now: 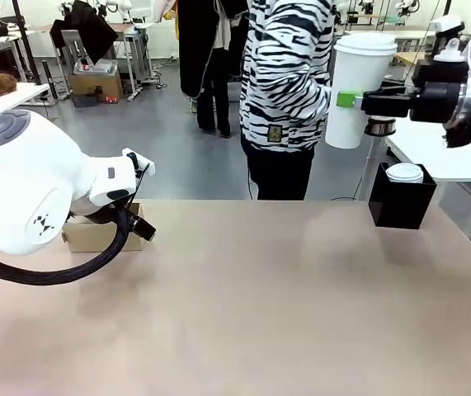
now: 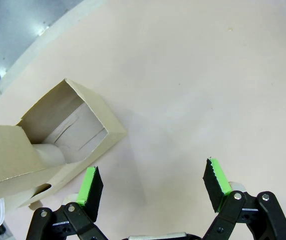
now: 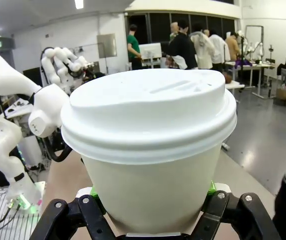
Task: Pour a drink into a cup and package it in a carrier.
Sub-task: When a person places the Paper Cup Lid on the 600 ml Paper Cup , lift the 600 ml Paper Cup, then position the Cup Carrier in the center of the table.
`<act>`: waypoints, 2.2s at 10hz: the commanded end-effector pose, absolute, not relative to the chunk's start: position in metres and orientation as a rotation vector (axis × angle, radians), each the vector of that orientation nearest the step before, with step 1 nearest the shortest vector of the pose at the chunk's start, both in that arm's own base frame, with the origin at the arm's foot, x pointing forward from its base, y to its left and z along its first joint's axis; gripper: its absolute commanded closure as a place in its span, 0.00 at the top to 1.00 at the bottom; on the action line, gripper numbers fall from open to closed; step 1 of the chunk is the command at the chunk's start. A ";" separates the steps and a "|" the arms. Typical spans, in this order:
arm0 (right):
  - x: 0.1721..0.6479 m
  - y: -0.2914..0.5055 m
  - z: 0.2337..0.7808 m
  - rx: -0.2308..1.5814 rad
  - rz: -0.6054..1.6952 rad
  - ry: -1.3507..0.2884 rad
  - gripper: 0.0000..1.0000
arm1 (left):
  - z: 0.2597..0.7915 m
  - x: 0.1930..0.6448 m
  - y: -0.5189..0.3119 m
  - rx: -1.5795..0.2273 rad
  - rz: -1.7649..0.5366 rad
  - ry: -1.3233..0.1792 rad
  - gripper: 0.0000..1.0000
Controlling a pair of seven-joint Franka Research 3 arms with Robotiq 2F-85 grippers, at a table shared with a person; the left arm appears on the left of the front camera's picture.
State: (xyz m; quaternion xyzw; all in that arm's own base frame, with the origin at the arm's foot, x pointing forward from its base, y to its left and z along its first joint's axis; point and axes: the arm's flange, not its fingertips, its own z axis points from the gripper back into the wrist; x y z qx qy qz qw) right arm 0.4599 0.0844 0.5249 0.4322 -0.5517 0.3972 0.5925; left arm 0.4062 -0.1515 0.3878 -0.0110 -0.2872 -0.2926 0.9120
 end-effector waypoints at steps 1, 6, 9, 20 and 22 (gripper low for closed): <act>0.463 0.086 0.528 1.007 0.921 -1.290 0.80 | 0.389 0.406 -0.151 -0.024 -0.603 -0.596 1.00; 0.463 0.086 0.528 1.007 0.921 -1.290 0.80 | 0.389 0.406 -0.151 -0.024 -0.603 -0.596 1.00; 0.463 0.086 0.528 1.007 0.921 -1.290 0.80 | 0.389 0.406 -0.151 -0.024 -0.603 -0.596 1.00; 0.463 0.086 0.528 1.007 0.921 -1.290 0.80 | 0.569 0.437 -0.124 0.000 -0.277 -0.372 1.00; 0.463 0.086 0.528 1.007 0.921 -1.290 0.80 | 0.569 0.464 -0.107 -0.014 -0.206 -0.341 1.00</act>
